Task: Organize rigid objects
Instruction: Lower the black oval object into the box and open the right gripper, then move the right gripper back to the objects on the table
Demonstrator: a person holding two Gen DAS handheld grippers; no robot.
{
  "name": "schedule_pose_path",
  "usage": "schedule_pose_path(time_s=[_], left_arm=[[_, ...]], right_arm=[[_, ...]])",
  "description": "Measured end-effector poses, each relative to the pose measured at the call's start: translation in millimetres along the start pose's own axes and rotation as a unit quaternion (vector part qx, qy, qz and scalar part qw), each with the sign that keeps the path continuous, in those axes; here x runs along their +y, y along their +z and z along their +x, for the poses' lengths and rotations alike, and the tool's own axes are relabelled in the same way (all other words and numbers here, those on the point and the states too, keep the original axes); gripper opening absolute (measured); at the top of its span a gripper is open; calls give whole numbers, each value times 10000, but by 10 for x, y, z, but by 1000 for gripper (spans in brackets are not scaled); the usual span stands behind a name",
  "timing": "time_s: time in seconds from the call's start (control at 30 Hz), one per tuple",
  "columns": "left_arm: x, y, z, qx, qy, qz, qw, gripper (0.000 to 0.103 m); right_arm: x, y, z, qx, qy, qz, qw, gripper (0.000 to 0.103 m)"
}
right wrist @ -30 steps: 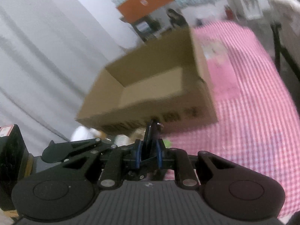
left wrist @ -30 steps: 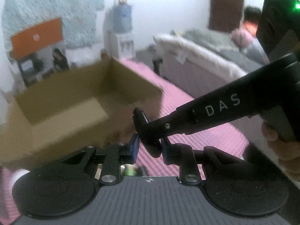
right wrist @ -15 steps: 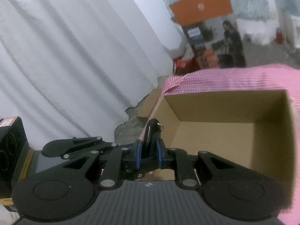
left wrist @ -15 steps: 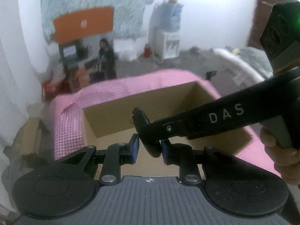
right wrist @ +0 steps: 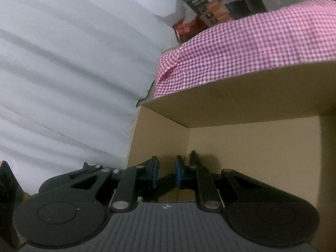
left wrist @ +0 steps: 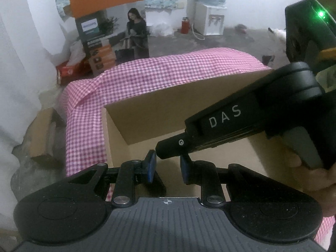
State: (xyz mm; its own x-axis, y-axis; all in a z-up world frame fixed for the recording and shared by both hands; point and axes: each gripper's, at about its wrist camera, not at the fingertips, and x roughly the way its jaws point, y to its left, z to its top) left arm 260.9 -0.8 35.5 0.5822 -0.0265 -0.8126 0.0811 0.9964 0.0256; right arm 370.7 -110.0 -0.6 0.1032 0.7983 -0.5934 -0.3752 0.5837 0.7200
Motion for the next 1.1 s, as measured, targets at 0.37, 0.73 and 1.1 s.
schedule_pose_path(time_s=[0.37, 0.73, 1.1], left_arm=[[-52, -162, -752, -968, -142, -14, 9952, 80], [-191, -625, -1423, -1807, -748, -312, 9802, 102], [-165, -948, -1358, -1483, -1271, -773, 9777, 103]], right_arm=[[315, -334, -652, -612, -156, -594, 9962, 75], [727, -1267, -1861, -2129, -1514, -1776, 9488, 103], [690, -2175, -2313, -3175, -1961, -3165, 8721, 103]])
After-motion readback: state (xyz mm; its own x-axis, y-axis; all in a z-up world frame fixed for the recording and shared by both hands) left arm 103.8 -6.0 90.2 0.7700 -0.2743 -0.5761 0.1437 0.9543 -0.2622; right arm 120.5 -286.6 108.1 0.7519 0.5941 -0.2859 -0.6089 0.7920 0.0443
